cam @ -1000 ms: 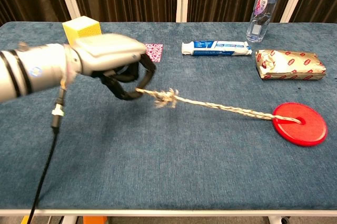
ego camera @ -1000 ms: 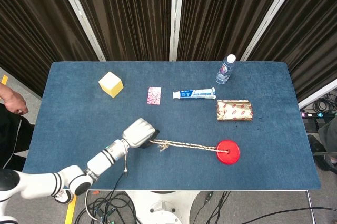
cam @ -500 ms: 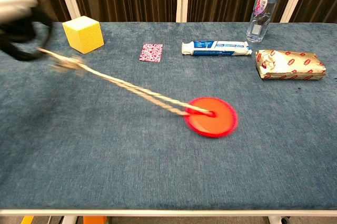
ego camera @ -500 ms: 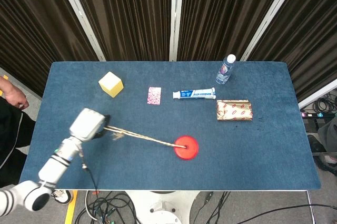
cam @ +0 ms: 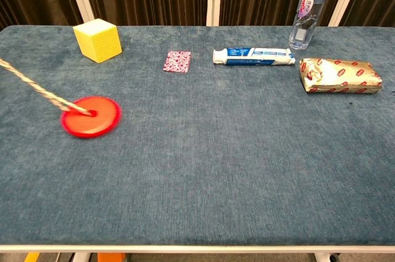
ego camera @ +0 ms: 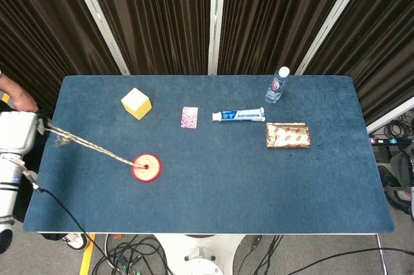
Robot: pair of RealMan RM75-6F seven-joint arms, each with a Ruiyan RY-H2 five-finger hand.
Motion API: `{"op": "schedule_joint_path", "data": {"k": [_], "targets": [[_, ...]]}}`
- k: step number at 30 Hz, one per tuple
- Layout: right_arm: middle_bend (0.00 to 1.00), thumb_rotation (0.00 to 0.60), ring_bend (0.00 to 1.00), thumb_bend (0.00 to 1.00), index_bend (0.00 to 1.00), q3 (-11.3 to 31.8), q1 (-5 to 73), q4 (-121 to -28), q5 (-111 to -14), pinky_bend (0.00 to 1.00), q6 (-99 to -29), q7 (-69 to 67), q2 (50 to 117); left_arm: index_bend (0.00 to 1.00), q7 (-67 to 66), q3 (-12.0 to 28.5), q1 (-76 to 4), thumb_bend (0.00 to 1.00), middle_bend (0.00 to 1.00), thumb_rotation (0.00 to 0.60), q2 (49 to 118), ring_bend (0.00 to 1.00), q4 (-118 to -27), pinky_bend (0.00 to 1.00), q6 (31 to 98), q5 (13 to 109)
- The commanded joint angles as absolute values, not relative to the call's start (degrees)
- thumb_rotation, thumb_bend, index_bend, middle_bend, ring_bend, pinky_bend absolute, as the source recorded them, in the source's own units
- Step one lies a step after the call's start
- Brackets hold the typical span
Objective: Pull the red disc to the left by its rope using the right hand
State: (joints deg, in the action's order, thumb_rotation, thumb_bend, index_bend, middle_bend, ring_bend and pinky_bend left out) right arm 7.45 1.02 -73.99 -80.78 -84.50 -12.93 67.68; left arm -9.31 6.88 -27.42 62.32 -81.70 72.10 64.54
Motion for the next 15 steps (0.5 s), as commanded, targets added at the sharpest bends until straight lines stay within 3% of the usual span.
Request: {"op": "schedule_joint_path", "data": {"k": [1, 15], "targets": [[0.00, 0.600, 0.00, 0.26, 0.00, 7.4, 1.0, -74.1, -80.7, 0.00, -84.4, -12.8, 67.7, 0.80, -9.4, 8.3, -26.5, 0.38, 0.95, 0.600, 61.3, 0.74, -79.6, 0.76, 72.5, 63.1], [0.00, 0.600, 0.00, 0.26, 0.00, 7.4, 1.3, -74.1, -80.4, 0.00, -84.1, -12.6, 68.0, 0.80, -8.1, 10.8, -26.2, 0.38, 0.95, 0.600, 62.1, 0.74, -85.1, 0.76, 76.8, 69.8]]}}
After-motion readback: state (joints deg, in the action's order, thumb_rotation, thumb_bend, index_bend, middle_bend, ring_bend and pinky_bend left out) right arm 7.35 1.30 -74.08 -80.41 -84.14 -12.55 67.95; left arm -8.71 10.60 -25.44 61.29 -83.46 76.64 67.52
